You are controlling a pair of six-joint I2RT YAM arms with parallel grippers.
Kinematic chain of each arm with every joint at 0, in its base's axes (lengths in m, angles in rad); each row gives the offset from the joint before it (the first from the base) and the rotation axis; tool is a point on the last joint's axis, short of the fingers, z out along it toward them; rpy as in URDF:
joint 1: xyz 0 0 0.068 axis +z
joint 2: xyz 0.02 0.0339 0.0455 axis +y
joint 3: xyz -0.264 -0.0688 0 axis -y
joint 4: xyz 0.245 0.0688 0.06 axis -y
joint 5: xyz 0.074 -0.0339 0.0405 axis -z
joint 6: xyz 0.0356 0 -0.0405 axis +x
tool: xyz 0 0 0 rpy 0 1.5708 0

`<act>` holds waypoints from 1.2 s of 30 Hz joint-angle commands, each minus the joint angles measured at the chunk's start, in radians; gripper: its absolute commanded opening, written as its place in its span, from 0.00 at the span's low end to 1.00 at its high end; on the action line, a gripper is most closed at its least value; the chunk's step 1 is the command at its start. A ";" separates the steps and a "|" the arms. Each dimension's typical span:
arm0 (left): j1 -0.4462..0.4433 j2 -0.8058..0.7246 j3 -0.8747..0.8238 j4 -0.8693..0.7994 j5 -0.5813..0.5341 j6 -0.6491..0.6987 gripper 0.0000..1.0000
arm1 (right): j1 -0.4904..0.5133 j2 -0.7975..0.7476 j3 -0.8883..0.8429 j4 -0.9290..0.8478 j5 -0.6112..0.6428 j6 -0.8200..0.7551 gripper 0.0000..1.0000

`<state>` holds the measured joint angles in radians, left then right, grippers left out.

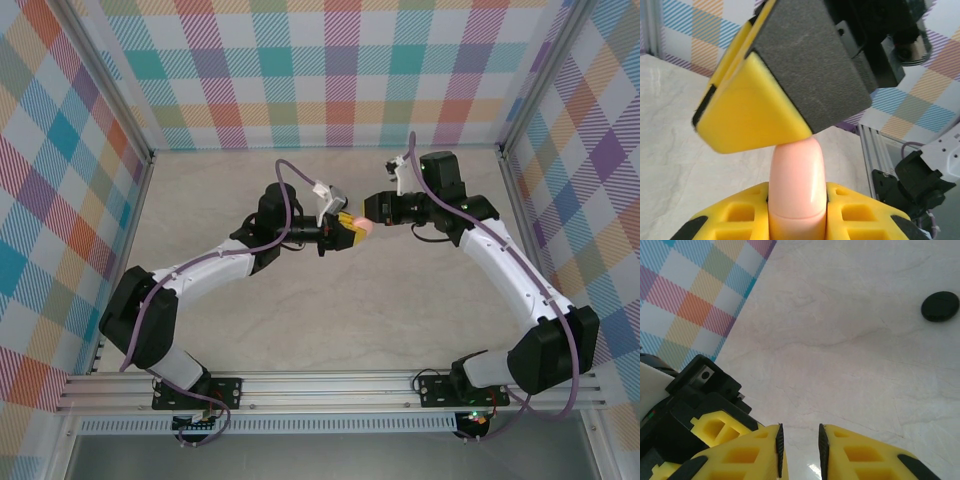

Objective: Insert wireless bluetooth earbuds into charging case

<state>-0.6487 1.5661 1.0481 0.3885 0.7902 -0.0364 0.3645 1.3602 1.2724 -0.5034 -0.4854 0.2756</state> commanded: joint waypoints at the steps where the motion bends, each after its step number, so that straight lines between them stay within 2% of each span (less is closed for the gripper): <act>1: -0.012 0.003 0.036 -0.021 -0.106 -0.026 0.04 | 0.005 -0.018 -0.008 -0.048 0.127 -0.004 0.30; 7: 0.004 0.040 0.062 -0.117 -0.232 -0.096 0.04 | 0.005 -0.017 -0.002 -0.135 0.420 0.046 0.30; 10: 0.021 0.073 0.077 -0.161 -0.284 -0.169 0.04 | 0.003 -0.008 -0.001 -0.169 0.483 0.058 0.31; 17: 0.067 0.183 0.186 -0.392 -0.357 -0.327 0.06 | 0.004 -0.010 -0.017 -0.171 0.488 0.059 0.32; 20: 0.097 0.260 0.227 -0.455 -0.337 -0.396 0.05 | 0.004 -0.012 -0.025 -0.166 0.487 0.057 0.32; 36: 0.127 0.489 0.305 -0.451 -0.293 -0.510 0.05 | 0.003 -0.001 -0.031 -0.180 0.467 0.050 0.34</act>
<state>-0.5274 2.0300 1.3090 -0.0540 0.4740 -0.5133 0.3660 1.3602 1.2556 -0.6682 -0.0082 0.3248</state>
